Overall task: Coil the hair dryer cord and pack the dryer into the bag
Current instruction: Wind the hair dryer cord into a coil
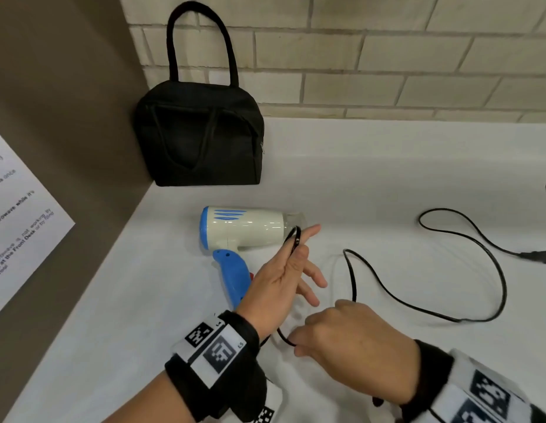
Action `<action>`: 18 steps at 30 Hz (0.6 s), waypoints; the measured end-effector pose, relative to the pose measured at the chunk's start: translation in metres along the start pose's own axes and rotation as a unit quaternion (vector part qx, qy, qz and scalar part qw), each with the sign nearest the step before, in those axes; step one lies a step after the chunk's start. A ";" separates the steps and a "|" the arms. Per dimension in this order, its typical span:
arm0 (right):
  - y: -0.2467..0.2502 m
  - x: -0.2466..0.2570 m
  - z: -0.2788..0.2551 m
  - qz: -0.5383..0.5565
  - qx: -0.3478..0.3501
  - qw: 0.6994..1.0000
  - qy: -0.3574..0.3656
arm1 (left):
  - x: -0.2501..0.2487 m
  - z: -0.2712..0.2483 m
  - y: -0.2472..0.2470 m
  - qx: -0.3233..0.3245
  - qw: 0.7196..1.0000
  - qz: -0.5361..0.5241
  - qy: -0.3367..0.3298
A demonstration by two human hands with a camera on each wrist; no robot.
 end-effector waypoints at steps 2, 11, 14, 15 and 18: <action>0.006 -0.004 -0.001 -0.008 -0.048 0.999 -0.007 | 0.004 -0.002 -0.004 0.002 1.000 0.014 0.004; 0.036 -0.034 0.003 0.252 -0.123 0.958 -0.063 | 0.023 -0.016 -0.006 0.017 0.996 -0.043 0.077; 0.043 -0.054 0.003 0.314 -0.186 0.926 -0.091 | 0.023 -0.020 -0.001 0.000 0.992 -0.098 0.076; 0.045 -0.059 0.005 0.339 -0.199 0.914 -0.096 | 0.022 -0.020 0.001 -0.003 0.991 -0.111 0.070; 0.048 -0.065 0.011 0.393 -0.212 0.891 -0.078 | 0.018 -0.021 0.006 -0.022 0.987 -0.150 0.055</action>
Point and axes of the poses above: each hand's wrist, its own z-axis towards the middle knuckle, its own y-axis out of the back of the hand, x = y × z, the point moved 9 cm from there along z, towards the middle knuckle, and after that the axes turned 12 degrees about -y, right-handed, at the moved point
